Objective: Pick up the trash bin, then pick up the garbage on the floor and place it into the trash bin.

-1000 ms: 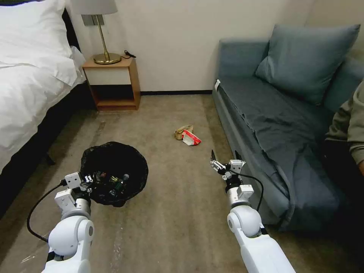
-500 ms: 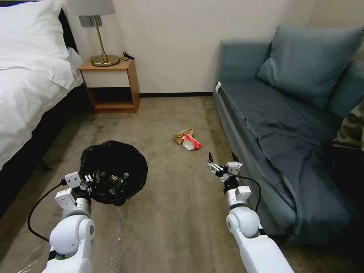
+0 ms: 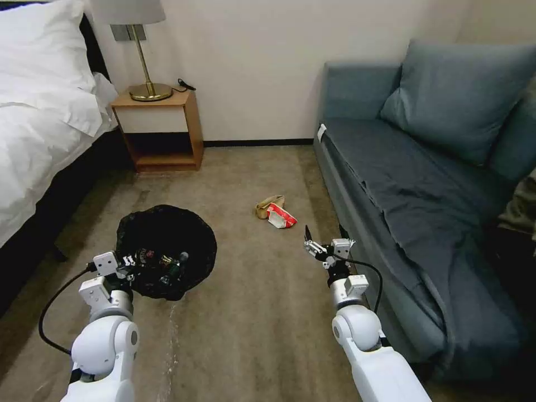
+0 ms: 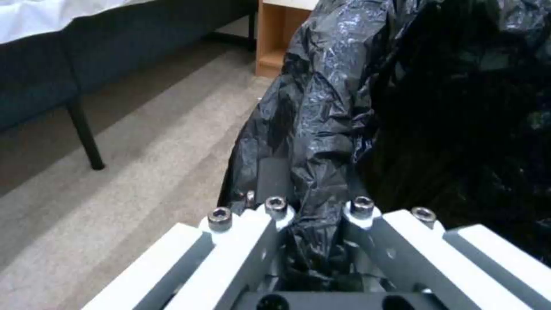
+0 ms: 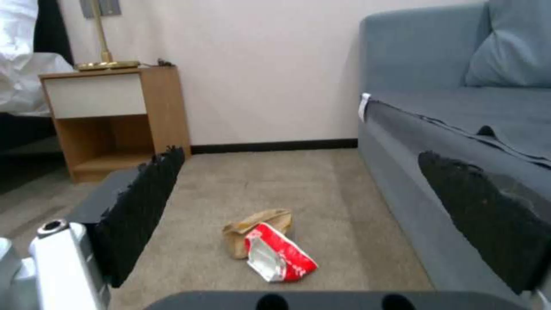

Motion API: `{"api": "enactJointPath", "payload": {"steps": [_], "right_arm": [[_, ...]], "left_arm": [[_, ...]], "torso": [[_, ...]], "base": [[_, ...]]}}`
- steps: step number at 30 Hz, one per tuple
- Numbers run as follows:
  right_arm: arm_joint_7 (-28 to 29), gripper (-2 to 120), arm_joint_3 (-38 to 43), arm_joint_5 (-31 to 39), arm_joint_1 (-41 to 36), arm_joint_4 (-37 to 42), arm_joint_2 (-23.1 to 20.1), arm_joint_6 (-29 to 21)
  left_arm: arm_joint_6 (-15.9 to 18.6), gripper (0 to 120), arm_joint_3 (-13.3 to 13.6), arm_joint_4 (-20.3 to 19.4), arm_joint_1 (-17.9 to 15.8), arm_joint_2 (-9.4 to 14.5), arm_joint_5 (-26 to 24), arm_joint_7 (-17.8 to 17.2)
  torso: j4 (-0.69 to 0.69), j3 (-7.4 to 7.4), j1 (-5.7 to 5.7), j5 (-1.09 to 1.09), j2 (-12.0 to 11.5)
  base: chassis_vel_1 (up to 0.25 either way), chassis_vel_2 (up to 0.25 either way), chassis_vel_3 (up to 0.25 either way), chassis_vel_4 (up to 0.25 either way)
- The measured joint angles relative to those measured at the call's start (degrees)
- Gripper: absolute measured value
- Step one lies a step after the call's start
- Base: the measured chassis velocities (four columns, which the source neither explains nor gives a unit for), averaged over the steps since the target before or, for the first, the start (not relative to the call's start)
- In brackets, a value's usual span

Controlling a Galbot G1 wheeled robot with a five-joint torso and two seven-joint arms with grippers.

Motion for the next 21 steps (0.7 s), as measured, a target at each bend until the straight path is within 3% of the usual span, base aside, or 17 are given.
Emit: {"api": "enactJointPath", "payload": {"steps": [21], "right_arm": [[-0.9,100,-0.9,-0.9,-0.4,-0.9,0.5,0.5]], "left_arm": [[-0.8,4,-0.8,-0.7,1.2,-0.3,-0.2,0.1]], "torso": [[0.0,0.0,0.0,0.0,0.0]], "base": [[-0.107,0.105,0.098,-0.103]]}}
